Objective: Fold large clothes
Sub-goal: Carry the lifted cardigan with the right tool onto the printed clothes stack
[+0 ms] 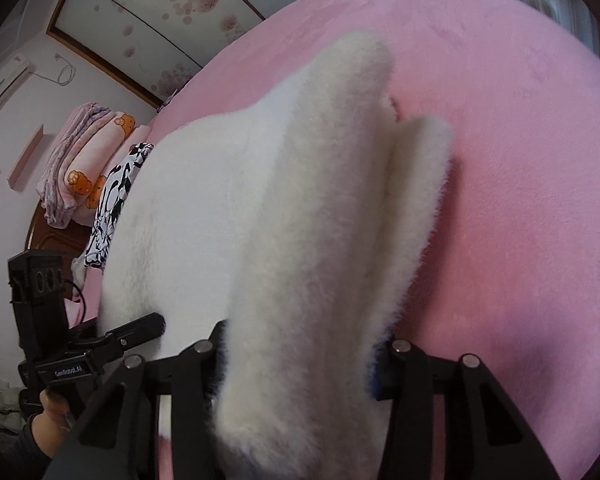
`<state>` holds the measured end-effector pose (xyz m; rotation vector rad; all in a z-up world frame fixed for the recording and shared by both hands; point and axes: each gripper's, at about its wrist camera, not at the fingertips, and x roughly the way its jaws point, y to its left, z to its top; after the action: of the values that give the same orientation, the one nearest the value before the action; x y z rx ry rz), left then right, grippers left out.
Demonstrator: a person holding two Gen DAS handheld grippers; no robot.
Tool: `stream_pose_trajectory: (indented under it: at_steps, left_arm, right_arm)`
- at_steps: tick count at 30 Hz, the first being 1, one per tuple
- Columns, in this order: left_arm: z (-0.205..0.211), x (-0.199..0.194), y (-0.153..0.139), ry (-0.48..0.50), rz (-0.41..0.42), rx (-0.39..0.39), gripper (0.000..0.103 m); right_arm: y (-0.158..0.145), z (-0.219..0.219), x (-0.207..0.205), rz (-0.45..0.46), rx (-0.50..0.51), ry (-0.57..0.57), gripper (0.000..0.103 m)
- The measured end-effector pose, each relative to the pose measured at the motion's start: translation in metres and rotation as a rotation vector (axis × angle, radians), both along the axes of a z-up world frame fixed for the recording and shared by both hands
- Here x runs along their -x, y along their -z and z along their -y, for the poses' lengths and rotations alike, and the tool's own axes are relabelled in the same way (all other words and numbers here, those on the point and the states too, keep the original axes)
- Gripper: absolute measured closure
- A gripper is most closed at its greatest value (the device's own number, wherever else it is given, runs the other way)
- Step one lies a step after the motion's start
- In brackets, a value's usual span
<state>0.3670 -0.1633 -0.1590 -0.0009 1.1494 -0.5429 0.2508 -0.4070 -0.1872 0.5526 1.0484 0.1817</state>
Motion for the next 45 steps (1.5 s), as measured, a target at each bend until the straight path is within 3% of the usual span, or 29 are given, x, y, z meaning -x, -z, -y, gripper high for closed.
stream_pose_trajectory:
  at_steps: [3, 10, 18, 27, 35, 40, 45]
  left_arm:
    - [-0.007, 0.017, -0.017, 0.011, 0.038, -0.024, 0.034]
    - [-0.062, 0.072, -0.049, 0.019, -0.004, -0.037, 0.035]
    - [-0.176, 0.137, -0.074, -0.039, -0.061, -0.075, 0.035]
    - [-0.296, 0.162, -0.113, -0.141, -0.041, -0.077, 0.035]
    - [-0.367, 0.118, -0.148, -0.206, 0.001, -0.062, 0.035]
    - [-0.397, 0.051, -0.176, -0.21, 0.058, -0.06, 0.035]
    - [-0.421, -0.042, -0.2, -0.184, 0.142, -0.075, 0.035]
  right_arm:
    - [-0.011, -0.017, 0.012, -0.005, 0.018, -0.001, 0.06]
    - [-0.03, -0.066, 0.066, -0.011, -0.011, -0.005, 0.061]
    - [-0.046, -0.152, 0.103, -0.035, -0.066, -0.072, 0.061]
    - [-0.076, -0.251, 0.094, -0.014, -0.089, -0.19, 0.061]
    - [-0.11, -0.32, 0.035, 0.038, -0.079, -0.259, 0.061]
    - [-0.134, -0.347, -0.033, 0.092, -0.087, -0.266, 0.061]
    - [-0.153, -0.362, -0.112, 0.177, -0.079, -0.258, 0.061]
